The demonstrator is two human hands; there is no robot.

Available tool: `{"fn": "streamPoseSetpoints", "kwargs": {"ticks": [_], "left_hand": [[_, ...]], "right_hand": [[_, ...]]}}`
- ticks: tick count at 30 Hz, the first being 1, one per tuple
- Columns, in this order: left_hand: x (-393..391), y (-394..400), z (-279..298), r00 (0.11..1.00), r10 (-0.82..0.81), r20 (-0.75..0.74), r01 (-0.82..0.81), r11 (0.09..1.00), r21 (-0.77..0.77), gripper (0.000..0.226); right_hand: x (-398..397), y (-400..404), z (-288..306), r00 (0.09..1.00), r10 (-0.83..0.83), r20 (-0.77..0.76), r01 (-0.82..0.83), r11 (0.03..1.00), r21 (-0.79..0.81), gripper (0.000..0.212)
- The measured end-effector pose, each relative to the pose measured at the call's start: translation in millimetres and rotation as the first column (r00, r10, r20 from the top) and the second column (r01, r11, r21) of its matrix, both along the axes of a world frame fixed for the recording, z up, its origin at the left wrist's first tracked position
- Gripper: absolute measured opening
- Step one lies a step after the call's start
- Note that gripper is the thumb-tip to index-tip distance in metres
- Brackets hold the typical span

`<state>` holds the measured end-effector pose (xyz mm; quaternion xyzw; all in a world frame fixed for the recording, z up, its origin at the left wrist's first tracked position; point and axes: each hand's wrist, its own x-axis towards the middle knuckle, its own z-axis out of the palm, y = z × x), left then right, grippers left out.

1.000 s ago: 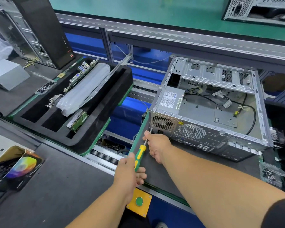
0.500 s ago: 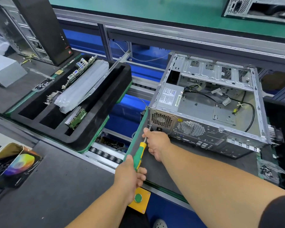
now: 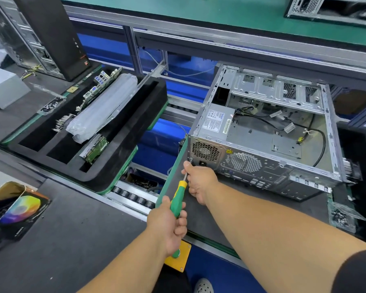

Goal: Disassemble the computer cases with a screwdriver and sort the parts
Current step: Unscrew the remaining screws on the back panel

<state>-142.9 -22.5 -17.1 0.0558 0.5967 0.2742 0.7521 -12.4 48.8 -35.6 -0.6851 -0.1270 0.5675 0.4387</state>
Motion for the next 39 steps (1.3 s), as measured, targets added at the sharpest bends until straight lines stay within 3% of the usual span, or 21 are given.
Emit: {"fn": "streamPoseSetpoints", "kwargs": {"ticks": [3, 6, 8, 10, 12, 14, 15, 17, 19, 21, 22, 23, 25, 27, 29, 31, 32, 34, 36, 37, 39], "left_hand": [[0.4, -4.6, -3.4, 0.84, -0.063, -0.54, 0.319, 0.861, 0.396, 0.035], [-8.2, -8.5, -16.4, 0.611, 0.005, -0.791, 0.601, 0.648, 0.469, 0.028], [-6.5, -7.2, -14.1, 0.751, -0.008, -0.66, 0.438, 0.754, 0.49, 0.02], [-4.3, -1.8, -7.7, 0.974, -0.009, -0.225, 0.072, 0.96, 0.27, 0.028], [-7.4, 1.2, -0.3, 0.973, 0.119, 0.199, -0.11, 0.992, -0.055, 0.039], [-10.4, 1.9, 2.4, 0.954, 0.107, 0.279, -0.082, 0.992, -0.101, 0.047], [-10.0, 1.9, 1.6, 0.972, 0.043, 0.23, -0.032, 0.998, -0.054, 0.049], [-8.7, 0.6, -1.2, 0.983, -0.141, -0.122, 0.16, 0.973, 0.168, 0.05], [-12.3, -4.4, -7.5, 0.774, -0.19, -0.604, 0.484, 0.793, 0.371, 0.036], [-20.1, -10.2, -17.8, 0.551, -0.104, -0.828, 0.691, 0.613, 0.383, 0.029], [-23.3, -12.0, -23.3, 0.524, -0.056, -0.85, 0.707, 0.585, 0.398, 0.027], [-24.0, -13.3, -26.1, 0.555, -0.037, -0.831, 0.682, 0.593, 0.429, 0.022], [-17.2, -14.5, -21.1, 0.767, -0.053, -0.64, 0.464, 0.736, 0.494, 0.01], [-10.0, -11.3, -12.7, 0.984, -0.055, -0.169, 0.1, 0.957, 0.272, 0.031], [-10.3, -10.5, -3.2, 0.968, 0.086, 0.237, -0.076, 0.996, -0.053, 0.048], [-9.3, -9.8, 1.1, 0.943, 0.133, 0.305, -0.096, 0.986, -0.134, 0.055], [-7.6, -9.1, 2.3, 0.965, 0.093, 0.244, -0.073, 0.993, -0.092, 0.056], [-5.5, -8.3, 3.0, 0.993, -0.048, -0.104, 0.063, 0.987, 0.15, 0.046], [-9.3, -10.9, 0.3, 0.826, -0.087, -0.557, 0.363, 0.838, 0.408, 0.018], [-11.6, -13.2, -3.9, 0.703, -0.07, -0.708, 0.525, 0.722, 0.45, 0.022], [-17.7, -15.2, -20.3, 0.548, -0.013, -0.836, 0.678, 0.591, 0.436, 0.028]], "right_hand": [[-2.0, 0.9, 0.4, 1.0, -0.023, 0.018, 0.023, 1.0, 0.004, 0.037], [-2.1, 1.0, 0.7, 1.0, -0.028, 0.009, 0.028, 1.0, 0.004, 0.038], [-0.4, 0.7, 0.7, 1.0, -0.023, -0.012, 0.023, 1.0, 0.003, 0.038], [1.2, -0.9, 0.1, 1.0, -0.006, -0.029, 0.006, 1.0, 0.008, 0.035], [2.6, -3.5, -2.1, 0.999, 0.007, -0.05, -0.006, 0.999, 0.031, 0.032], [3.6, -5.1, -4.0, 0.997, 0.01, -0.073, -0.005, 0.998, 0.056, 0.031], [3.8, -5.5, -4.4, 0.997, 0.007, -0.074, -0.003, 0.998, 0.06, 0.032], [3.5, -5.2, -4.4, 0.998, 0.0, -0.062, 0.004, 0.998, 0.056, 0.032], [2.6, -4.0, -3.5, 0.999, -0.01, -0.039, 0.012, 0.999, 0.046, 0.031], [1.7, -3.5, -3.8, 0.999, -0.02, -0.036, 0.022, 0.999, 0.042, 0.029], [1.5, -3.4, -4.1, 0.999, -0.026, -0.04, 0.027, 0.999, 0.043, 0.029], [1.5, -3.5, -4.6, 0.999, -0.029, -0.043, 0.031, 0.999, 0.045, 0.03], [1.5, -3.2, -5.5, 0.998, -0.032, -0.048, 0.035, 0.998, 0.053, 0.031], [1.9, -3.4, -6.0, 0.998, -0.036, -0.044, 0.039, 0.998, 0.059, 0.032], [2.8, -3.8, -6.4, 0.999, -0.03, -0.04, 0.033, 0.998, 0.057, 0.032], [2.7, -3.8, -6.1, 0.999, -0.017, -0.042, 0.02, 0.998, 0.057, 0.033], [2.7, -3.8, -5.3, 0.999, -0.018, -0.039, 0.02, 0.998, 0.052, 0.033], [2.4, -3.2, -4.1, 0.999, -0.028, -0.037, 0.03, 0.999, 0.042, 0.033], [2.2, -2.5, -2.6, 0.999, -0.027, -0.023, 0.028, 0.999, 0.031, 0.031], [1.9, -2.2, -2.0, 0.999, -0.026, -0.02, 0.026, 0.999, 0.026, 0.031], [2.4, -2.3, -1.6, 0.999, -0.022, -0.027, 0.023, 0.999, 0.024, 0.031]]}}
